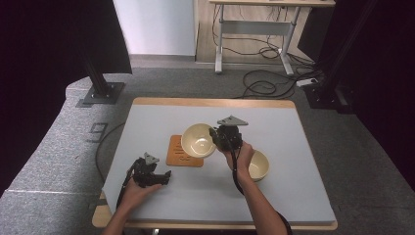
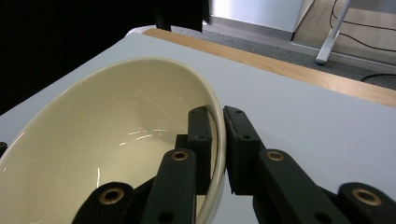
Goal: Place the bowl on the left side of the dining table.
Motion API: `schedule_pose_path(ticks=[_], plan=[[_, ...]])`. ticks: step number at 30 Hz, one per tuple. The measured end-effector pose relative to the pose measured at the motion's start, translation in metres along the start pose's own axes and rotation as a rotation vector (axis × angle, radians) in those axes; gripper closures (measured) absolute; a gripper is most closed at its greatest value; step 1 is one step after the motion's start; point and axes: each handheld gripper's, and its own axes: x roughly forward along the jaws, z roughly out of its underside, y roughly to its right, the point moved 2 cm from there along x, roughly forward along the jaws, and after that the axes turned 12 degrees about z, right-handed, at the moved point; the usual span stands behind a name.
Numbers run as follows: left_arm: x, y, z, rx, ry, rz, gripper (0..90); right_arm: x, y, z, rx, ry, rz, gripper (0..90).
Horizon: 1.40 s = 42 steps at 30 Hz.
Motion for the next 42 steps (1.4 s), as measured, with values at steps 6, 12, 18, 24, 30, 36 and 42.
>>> schedule_pose_path(ticks=[6, 12, 18, 24, 30, 36, 42], plan=[[0.000, 0.000, 0.000, 0.001, -0.001, 0.000, 13.9, 0.007, -0.007, 0.000, -0.006, -0.012, -0.003, 82.1], [0.000, 0.000, 0.000, 0.001, 0.000, 0.000, 14.0, 0.016, -0.013, 0.002, -0.019, -0.030, -0.004, 82.1], [0.000, 0.000, 0.000, 0.001, -0.001, -0.001, 14.0, 0.024, -0.018, 0.005, -0.017, -0.040, -0.008, 82.2], [0.000, 0.000, 0.000, 0.001, -0.001, 0.000, 14.0, 0.033, -0.024, 0.009, -0.018, -0.052, -0.008, 82.2], [0.000, 0.000, 0.000, 0.001, -0.001, 0.000, 14.0, 0.041, -0.026, 0.012, -0.019, -0.060, -0.008, 82.2], [0.000, 0.000, 0.000, 0.001, -0.001, 0.000, 14.0, 0.046, -0.030, 0.013, -0.012, -0.067, -0.009, 82.1], [0.000, 0.000, 0.000, 0.001, 0.000, -0.001, 14.0, 0.051, -0.034, 0.015, -0.022, -0.074, -0.013, 82.1]])
